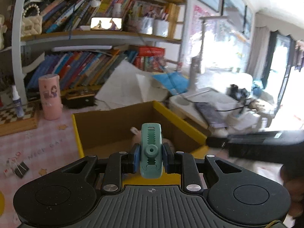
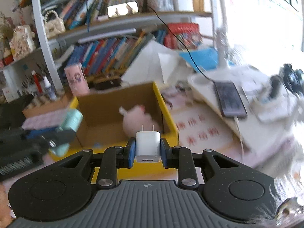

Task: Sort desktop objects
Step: 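Open the left gripper over the box while the right releases the charger inside, then withdraw both grippers from the box back toward the remaining objects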

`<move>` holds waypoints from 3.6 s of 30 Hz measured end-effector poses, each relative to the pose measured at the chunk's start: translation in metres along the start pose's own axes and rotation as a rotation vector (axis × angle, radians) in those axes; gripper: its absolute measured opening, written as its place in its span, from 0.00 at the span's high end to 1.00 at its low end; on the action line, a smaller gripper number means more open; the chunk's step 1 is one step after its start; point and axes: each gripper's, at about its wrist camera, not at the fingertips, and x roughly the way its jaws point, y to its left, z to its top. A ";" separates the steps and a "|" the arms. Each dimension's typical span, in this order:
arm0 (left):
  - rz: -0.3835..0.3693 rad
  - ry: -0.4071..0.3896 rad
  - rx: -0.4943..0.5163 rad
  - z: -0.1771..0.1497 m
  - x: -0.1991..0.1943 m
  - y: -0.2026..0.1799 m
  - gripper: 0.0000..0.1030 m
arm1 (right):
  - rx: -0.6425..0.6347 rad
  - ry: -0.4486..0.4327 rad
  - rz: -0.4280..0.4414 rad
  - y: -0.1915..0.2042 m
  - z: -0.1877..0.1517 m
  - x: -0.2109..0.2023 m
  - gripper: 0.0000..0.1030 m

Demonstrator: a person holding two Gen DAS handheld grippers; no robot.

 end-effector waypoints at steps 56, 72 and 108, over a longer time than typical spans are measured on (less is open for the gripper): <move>0.335 0.001 -0.209 0.000 -0.018 0.014 0.50 | -0.227 -0.022 0.256 0.010 0.069 0.079 0.67; 0.409 0.003 -0.269 -0.059 -0.086 0.049 0.44 | -0.103 -0.055 -0.067 0.005 -0.011 0.012 0.65; 0.459 0.154 -0.227 -0.153 -0.197 0.092 0.25 | -0.187 0.117 0.099 0.165 -0.141 -0.063 0.33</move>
